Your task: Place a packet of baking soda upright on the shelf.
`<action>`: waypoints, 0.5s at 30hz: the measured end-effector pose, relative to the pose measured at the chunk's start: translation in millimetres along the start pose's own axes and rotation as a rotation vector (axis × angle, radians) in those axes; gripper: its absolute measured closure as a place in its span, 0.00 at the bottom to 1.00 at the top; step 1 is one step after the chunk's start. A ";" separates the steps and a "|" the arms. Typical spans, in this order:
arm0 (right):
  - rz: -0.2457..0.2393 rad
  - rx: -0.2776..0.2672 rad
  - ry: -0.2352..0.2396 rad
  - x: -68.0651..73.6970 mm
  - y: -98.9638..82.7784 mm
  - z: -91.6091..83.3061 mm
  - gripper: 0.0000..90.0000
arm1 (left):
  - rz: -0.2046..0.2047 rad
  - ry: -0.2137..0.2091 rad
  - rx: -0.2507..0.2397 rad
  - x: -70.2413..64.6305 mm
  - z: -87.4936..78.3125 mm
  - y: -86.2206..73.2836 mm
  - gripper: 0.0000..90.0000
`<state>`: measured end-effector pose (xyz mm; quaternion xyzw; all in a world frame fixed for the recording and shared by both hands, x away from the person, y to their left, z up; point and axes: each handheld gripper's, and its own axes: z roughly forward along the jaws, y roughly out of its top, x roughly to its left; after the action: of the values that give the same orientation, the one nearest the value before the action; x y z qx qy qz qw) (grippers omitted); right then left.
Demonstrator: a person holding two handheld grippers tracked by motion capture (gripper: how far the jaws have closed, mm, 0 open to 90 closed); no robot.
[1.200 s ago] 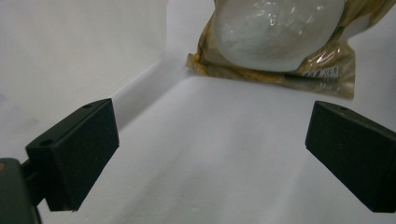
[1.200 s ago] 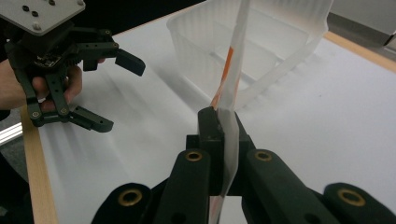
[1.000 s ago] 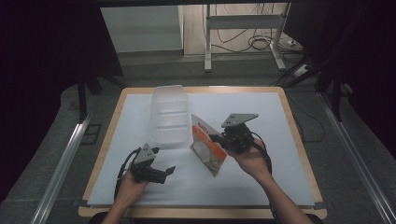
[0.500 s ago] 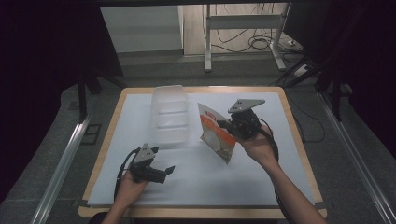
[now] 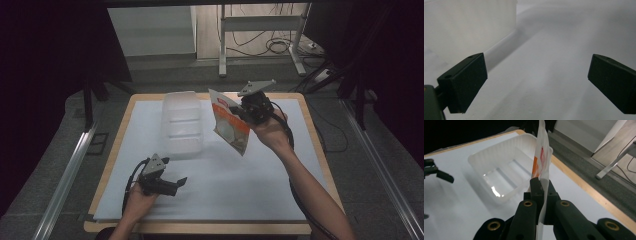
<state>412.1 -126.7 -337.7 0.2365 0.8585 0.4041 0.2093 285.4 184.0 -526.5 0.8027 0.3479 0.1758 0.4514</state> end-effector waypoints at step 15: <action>-0.040 -0.011 0.007 -22.2 43.5 39.2 0.99 | -0.006 0.000 -0.005 -0.1 1.1 0.1 0.03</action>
<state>461.7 -91.7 -322.3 0.2168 0.8616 0.4052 0.2154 286.0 183.2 -527.0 0.8005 0.3499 0.1755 0.4539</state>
